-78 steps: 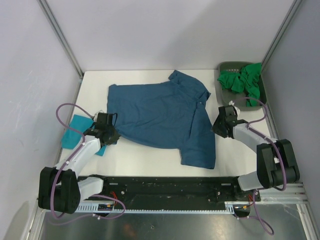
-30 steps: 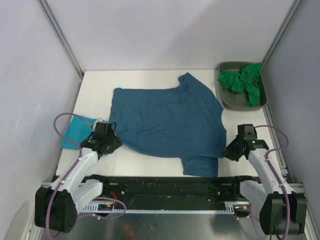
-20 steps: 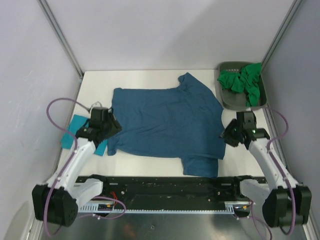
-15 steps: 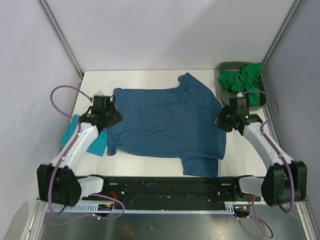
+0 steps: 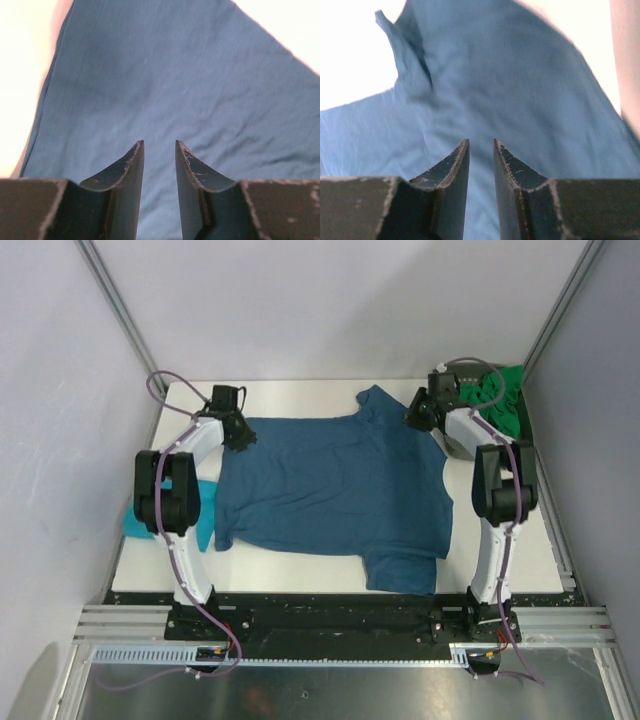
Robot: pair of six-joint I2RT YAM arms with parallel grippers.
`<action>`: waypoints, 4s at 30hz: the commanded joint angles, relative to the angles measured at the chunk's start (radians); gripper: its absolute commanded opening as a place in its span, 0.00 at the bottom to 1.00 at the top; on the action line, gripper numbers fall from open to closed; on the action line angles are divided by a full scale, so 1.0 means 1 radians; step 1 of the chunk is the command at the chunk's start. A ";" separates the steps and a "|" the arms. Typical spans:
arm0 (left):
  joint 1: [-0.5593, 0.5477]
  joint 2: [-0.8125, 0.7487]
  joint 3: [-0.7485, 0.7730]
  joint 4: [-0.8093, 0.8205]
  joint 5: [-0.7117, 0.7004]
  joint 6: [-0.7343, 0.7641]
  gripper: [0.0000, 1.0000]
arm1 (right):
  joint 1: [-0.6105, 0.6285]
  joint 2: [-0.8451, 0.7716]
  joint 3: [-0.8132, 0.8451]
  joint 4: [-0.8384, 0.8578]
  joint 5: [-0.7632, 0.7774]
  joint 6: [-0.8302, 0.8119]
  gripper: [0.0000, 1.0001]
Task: Fold and stack the t-shirts
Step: Flatten out the tshirt
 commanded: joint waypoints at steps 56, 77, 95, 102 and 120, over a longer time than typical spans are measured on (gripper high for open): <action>0.178 -0.119 -0.003 0.054 0.099 -0.088 0.70 | 0.010 0.369 0.713 -0.164 -0.049 0.035 0.45; 0.418 -0.525 -0.612 0.046 -0.249 -0.199 0.68 | 0.205 -0.334 -0.352 -0.089 -0.011 0.094 0.40; 0.536 -0.736 -0.807 0.012 -0.282 -0.215 0.66 | 0.264 -0.482 -0.502 -0.097 0.016 0.116 0.40; 0.542 -0.861 -0.784 -0.057 -0.299 -0.216 0.66 | 0.279 -0.481 -0.516 -0.084 0.005 0.120 0.39; 0.708 -0.685 -0.704 -0.071 -0.319 -0.253 0.55 | 0.315 -0.417 -0.516 -0.038 -0.063 0.096 0.39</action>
